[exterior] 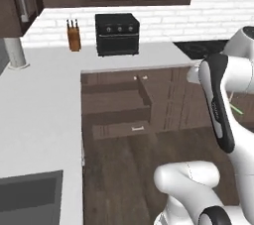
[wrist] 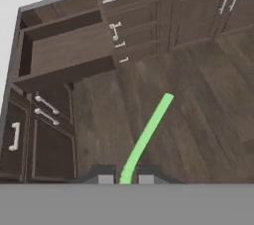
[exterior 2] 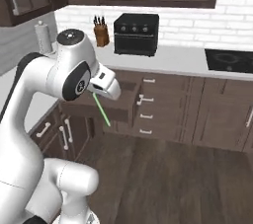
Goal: Take a straw from the drawer in front and place it inside the glass cup on the dining counter.
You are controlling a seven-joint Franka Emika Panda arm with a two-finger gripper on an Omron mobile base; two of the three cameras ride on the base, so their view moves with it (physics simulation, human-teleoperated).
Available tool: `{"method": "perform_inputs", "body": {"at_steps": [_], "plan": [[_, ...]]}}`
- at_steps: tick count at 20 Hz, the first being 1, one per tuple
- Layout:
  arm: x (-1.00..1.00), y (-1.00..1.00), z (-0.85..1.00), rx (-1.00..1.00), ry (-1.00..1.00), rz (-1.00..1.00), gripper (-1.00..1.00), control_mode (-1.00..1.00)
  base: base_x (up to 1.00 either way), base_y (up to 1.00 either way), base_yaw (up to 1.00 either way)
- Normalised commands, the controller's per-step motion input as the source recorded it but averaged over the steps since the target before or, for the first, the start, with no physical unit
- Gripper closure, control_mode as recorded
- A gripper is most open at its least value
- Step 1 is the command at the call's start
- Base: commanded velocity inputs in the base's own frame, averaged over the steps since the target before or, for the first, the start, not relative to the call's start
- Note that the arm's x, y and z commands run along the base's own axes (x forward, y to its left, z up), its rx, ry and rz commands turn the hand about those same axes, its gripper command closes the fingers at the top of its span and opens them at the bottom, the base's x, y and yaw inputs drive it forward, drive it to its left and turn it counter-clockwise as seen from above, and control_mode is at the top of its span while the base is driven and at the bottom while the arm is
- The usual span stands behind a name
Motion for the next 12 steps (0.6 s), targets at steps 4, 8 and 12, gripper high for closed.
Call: {"method": "perform_inputs", "body": {"at_steps": [4,8,12], "plan": [[0.00,0.00,0.00,0.00,0.00,0.00,1.00,1.00,0.00,-0.66,-0.78],[0.00,0.00,0.00,0.00,0.00,0.00,1.00,1.00,0.00,-0.74,-0.79],[0.00,0.00,0.00,0.00,0.00,0.00,1.00,1.00,0.00,-0.82,-0.78]]}}
